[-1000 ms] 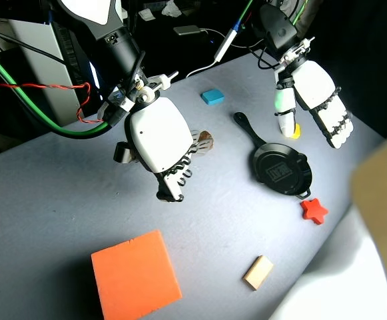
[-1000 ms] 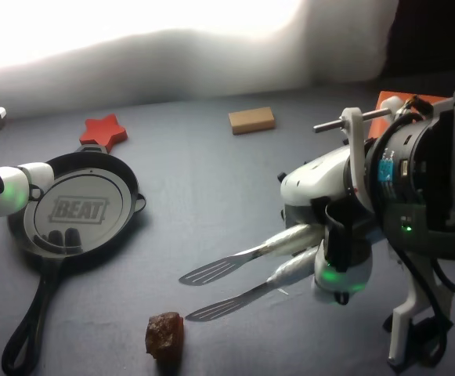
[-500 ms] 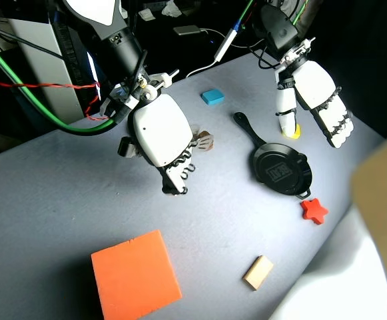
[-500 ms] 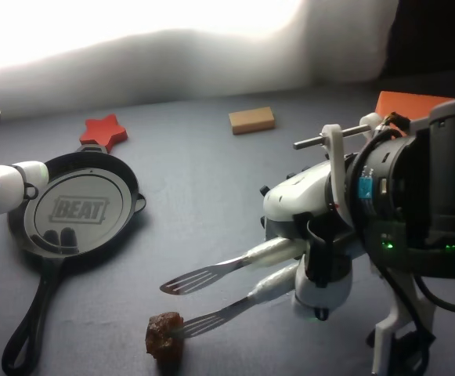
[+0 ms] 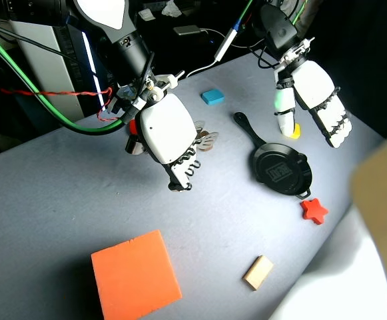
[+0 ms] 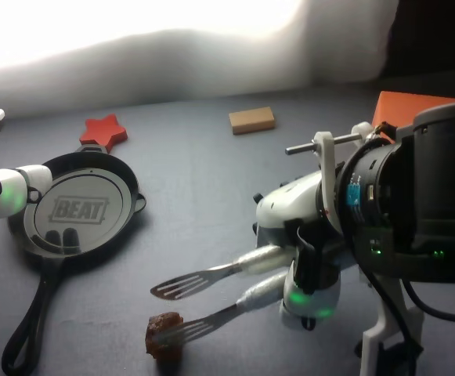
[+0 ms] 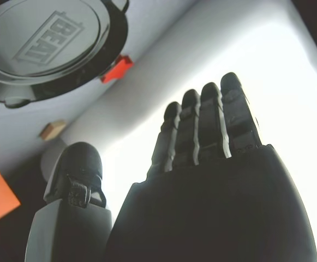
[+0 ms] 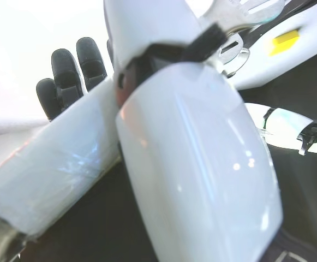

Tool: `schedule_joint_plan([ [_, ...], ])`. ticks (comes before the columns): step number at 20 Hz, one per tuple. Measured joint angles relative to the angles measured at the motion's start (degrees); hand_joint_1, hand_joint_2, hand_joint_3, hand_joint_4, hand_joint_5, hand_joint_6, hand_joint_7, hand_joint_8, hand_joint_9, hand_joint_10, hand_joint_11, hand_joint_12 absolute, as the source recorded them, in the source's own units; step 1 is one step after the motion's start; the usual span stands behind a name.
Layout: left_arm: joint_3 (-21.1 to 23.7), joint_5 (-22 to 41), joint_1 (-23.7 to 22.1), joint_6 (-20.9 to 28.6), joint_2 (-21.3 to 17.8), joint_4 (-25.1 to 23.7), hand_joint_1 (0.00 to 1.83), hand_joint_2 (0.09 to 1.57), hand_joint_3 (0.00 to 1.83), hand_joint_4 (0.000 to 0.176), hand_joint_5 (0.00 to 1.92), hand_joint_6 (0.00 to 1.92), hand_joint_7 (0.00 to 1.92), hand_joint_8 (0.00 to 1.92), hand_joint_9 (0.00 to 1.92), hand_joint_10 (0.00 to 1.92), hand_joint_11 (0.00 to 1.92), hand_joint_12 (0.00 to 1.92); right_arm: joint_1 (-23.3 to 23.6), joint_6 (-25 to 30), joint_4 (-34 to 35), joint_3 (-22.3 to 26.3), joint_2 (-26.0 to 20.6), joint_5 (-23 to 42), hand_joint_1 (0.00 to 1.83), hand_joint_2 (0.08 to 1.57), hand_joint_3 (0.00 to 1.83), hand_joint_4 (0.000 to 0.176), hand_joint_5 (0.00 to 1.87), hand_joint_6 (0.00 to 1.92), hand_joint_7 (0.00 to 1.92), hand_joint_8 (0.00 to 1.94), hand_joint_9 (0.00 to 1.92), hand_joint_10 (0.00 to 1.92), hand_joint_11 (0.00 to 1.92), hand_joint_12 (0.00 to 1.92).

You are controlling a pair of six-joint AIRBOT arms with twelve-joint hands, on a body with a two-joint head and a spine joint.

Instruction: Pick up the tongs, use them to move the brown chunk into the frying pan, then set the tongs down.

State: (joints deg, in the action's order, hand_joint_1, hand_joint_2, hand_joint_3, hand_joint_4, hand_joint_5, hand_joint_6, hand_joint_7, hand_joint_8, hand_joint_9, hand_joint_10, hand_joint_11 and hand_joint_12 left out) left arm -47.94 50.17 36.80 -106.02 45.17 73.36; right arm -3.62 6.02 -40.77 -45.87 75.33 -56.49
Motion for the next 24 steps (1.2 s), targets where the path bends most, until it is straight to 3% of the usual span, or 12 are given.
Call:
schedule_joint_plan([
  [24, 0.28, -0.46, -0.26, -0.31, 0.00, 0.15, 0.00, 1.34, 0.00, 0.000, 0.01, 0.00, 0.04, 0.00, 0.00, 0.00, 0.00, 0.00, -3.02, 4.33, -4.66, -0.11, 2.99, -1.11, 0.99, 1.22, 0.01, 0.000, 0.54, 0.00, 0.58, 0.00, 0.56, 0.00, 0.00, 1.29],
])
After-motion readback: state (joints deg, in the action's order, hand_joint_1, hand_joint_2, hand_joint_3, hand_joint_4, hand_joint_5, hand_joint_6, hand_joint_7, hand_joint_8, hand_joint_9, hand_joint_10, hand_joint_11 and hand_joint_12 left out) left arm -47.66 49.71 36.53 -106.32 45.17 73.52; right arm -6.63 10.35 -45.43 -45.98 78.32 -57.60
